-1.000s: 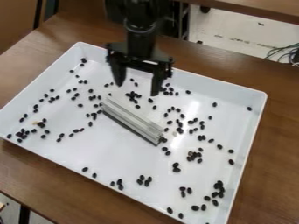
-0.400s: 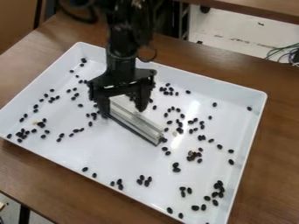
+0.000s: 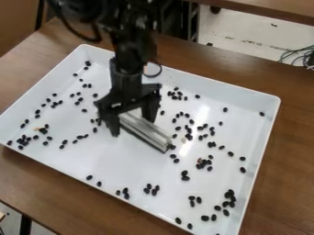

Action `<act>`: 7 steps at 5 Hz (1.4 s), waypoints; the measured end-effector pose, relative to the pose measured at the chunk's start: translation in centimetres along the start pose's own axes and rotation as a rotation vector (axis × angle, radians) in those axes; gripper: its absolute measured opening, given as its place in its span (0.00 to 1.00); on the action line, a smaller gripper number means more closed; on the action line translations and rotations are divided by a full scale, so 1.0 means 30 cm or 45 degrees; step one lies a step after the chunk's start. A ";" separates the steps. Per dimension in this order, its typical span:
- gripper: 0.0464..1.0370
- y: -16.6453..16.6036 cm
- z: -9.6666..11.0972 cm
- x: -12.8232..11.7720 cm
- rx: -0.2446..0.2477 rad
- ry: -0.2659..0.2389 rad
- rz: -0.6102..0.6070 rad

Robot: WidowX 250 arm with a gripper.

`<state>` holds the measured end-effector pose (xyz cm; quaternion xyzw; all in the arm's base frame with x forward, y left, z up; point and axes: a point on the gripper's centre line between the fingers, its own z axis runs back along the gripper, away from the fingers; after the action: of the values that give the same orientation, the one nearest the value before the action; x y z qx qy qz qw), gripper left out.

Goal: Sweep into pile

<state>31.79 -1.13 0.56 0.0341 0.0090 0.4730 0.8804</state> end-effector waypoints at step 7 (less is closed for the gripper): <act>0.32 0.038 0.095 0.024 0.058 -0.078 -0.614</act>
<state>31.38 -0.06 3.50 0.0653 0.0010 0.2477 0.9666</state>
